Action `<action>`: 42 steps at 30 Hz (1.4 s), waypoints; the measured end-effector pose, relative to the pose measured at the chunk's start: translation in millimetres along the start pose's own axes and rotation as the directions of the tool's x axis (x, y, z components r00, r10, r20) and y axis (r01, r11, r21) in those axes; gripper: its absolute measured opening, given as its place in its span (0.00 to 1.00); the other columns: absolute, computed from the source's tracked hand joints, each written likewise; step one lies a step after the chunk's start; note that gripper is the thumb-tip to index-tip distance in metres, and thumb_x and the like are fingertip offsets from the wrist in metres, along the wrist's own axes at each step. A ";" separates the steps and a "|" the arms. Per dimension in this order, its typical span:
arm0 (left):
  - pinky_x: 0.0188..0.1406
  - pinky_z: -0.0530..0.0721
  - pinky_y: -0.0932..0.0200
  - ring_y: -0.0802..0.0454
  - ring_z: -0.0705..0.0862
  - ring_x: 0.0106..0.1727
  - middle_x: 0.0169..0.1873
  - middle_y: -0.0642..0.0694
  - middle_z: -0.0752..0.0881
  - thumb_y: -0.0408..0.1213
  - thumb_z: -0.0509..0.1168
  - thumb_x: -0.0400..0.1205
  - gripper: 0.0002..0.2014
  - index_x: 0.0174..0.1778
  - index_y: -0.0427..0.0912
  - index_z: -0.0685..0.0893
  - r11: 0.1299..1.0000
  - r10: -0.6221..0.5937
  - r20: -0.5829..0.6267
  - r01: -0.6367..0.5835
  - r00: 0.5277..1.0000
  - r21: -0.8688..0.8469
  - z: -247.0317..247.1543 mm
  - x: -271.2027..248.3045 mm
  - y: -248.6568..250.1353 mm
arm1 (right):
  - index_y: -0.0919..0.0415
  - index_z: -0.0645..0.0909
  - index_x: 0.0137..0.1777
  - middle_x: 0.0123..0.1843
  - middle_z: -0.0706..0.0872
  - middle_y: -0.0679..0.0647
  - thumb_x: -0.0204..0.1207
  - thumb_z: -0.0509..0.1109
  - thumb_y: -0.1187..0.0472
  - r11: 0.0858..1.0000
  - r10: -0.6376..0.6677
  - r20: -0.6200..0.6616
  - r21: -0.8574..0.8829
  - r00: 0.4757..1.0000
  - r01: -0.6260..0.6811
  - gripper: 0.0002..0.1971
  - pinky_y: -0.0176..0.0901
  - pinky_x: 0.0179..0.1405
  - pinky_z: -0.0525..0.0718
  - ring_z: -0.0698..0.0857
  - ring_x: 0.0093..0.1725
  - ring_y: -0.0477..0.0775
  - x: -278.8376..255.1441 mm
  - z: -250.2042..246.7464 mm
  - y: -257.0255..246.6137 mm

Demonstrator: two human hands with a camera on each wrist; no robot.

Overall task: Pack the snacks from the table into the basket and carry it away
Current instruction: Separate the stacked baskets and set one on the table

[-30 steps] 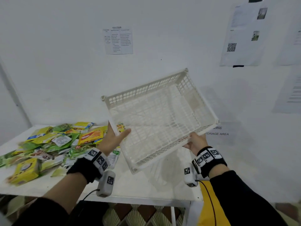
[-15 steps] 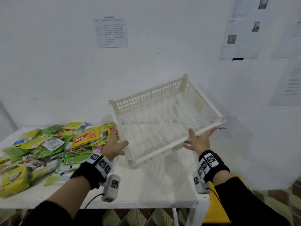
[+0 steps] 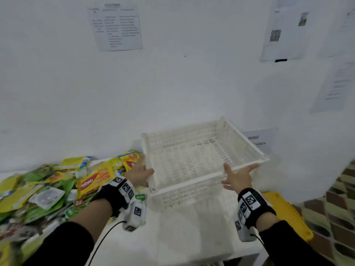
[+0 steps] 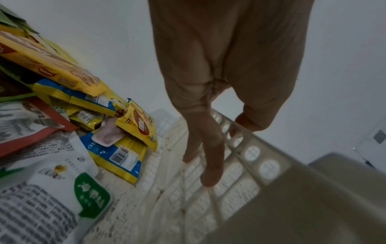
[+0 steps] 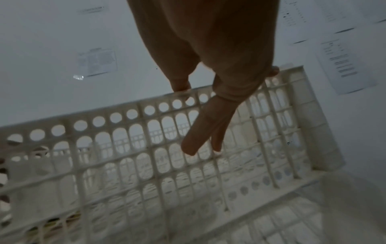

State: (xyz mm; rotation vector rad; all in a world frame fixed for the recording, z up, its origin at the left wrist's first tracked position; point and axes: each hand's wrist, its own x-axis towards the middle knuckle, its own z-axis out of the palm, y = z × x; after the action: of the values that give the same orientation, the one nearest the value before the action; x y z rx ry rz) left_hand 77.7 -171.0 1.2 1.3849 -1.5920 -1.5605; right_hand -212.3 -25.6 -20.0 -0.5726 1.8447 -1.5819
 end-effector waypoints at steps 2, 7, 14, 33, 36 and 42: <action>0.33 0.89 0.43 0.39 0.86 0.54 0.62 0.37 0.85 0.26 0.62 0.84 0.40 0.84 0.55 0.48 1.000 -0.016 0.034 0.016 0.999 0.012 -8.0 12.2 -3.2 | 0.54 0.16 0.76 0.63 0.82 0.70 0.77 0.72 0.49 0.997 -0.003 -0.058 -0.083 0.998 -0.002 0.59 0.57 0.44 0.90 0.89 0.40 0.64 -3.9 8.0 6.8; 0.32 0.88 0.48 0.41 0.86 0.54 0.62 0.40 0.84 0.31 0.61 0.85 0.34 0.83 0.54 0.53 0.997 -0.018 0.065 0.012 0.998 0.082 -19.4 30.1 0.9 | 0.66 0.32 0.83 0.83 0.56 0.67 0.71 0.75 0.42 0.966 -0.105 -0.198 -0.253 0.974 0.053 0.61 0.55 0.77 0.65 0.64 0.79 0.67 -2.4 15.8 12.1; 0.49 0.86 0.42 0.40 0.83 0.60 0.69 0.37 0.80 0.33 0.64 0.84 0.23 0.75 0.41 0.69 0.996 0.074 -0.056 -0.071 0.996 0.053 -35.1 49.0 -0.2 | 0.51 0.39 0.82 0.85 0.52 0.61 0.59 0.82 0.40 0.993 -0.096 -0.127 -0.082 0.987 0.086 0.63 0.58 0.79 0.65 0.64 0.81 0.62 15.2 23.5 26.3; 0.56 0.85 0.36 0.47 0.85 0.63 0.63 0.50 0.85 0.42 0.73 0.77 0.25 0.70 0.53 0.76 0.988 0.116 0.021 -0.113 0.993 -0.103 -10.0 -5.0 -32.2 | 0.62 0.57 0.71 0.64 0.55 0.48 0.60 0.85 0.53 0.966 -0.238 -0.131 -0.138 0.962 0.220 0.48 0.42 0.80 0.60 0.59 0.70 0.47 66.3 -26.7 20.8; 0.51 0.88 0.40 0.47 0.85 0.62 0.61 0.48 0.86 0.39 0.71 0.78 0.22 0.69 0.47 0.77 0.980 0.144 -0.003 -0.143 0.990 -0.141 0.5 -11.7 -34.0 | 0.59 0.54 0.74 0.68 0.56 0.51 0.59 0.86 0.54 0.966 -0.252 -0.112 -0.091 0.961 0.243 0.51 0.39 0.78 0.59 0.58 0.74 0.48 70.7 -32.7 16.6; 0.58 0.84 0.37 0.40 0.84 0.64 0.63 0.39 0.85 0.32 0.66 0.82 0.20 0.71 0.42 0.76 0.974 0.154 -0.086 -0.166 0.984 -0.154 2.2 -7.5 -30.7 | 0.54 0.50 0.83 0.77 0.57 0.53 0.63 0.82 0.47 0.971 -0.215 -0.064 -0.121 0.974 0.206 0.55 0.52 0.75 0.69 0.67 0.75 0.56 75.1 -43.1 30.7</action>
State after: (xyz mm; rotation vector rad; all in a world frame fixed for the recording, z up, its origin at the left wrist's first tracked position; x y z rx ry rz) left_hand 87.7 -157.8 -25.8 1.1840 -1.4615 -1.4888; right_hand -293.3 -41.1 -60.5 -0.7922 1.9957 -1.6629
